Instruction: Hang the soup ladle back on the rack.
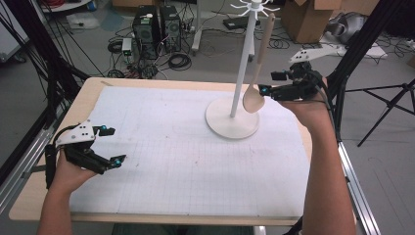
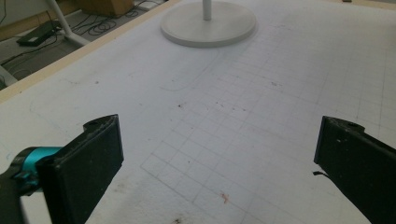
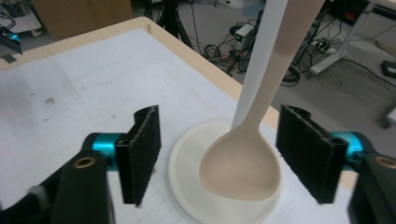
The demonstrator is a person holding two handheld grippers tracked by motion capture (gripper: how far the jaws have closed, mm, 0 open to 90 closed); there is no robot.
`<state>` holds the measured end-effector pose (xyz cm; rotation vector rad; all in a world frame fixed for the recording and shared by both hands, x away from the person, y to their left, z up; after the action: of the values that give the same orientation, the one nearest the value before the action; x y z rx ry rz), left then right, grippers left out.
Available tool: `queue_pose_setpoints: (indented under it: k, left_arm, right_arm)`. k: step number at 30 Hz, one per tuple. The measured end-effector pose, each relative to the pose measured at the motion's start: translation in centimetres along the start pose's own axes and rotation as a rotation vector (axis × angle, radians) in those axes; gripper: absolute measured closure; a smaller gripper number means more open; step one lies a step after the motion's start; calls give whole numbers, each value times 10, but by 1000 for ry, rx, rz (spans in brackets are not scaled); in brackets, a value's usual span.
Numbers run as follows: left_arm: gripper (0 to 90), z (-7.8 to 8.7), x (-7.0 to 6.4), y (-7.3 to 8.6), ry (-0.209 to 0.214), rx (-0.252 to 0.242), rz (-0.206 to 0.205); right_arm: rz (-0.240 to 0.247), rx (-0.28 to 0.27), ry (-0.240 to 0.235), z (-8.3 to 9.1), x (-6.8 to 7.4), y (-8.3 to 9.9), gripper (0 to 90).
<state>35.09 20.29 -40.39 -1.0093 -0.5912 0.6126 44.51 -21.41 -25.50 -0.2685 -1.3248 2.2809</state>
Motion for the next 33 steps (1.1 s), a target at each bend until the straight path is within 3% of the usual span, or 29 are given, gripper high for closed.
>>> queue_pose_setpoints:
  k: [4, 20, 33]
  left_arm:
    - [17, 0, -1, 0, 3, 2, -4]
    - [17, -1, -3, -1, 9, 3, -6]
    - [17, -3, -4, 1, 18, 6, -5]
  right_arm:
    - [9, -16, 0, -3, 7, 10, 244]
    - [54, -28, -101, -30, 42, 45, 139]
    - [34, 19, -172, -72, 62, 90, 91]
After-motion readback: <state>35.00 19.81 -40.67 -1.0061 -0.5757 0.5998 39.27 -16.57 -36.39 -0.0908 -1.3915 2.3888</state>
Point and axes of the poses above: each handheld gripper's, and its own axes: z roughly backward along the jaws, y roughly out of its underside, x roughly to its left, the point moved 10 cm from there along -z, roughly forward along the jaws, and after that the axes turned 15 degrees about -y, right-handed, at the moved point
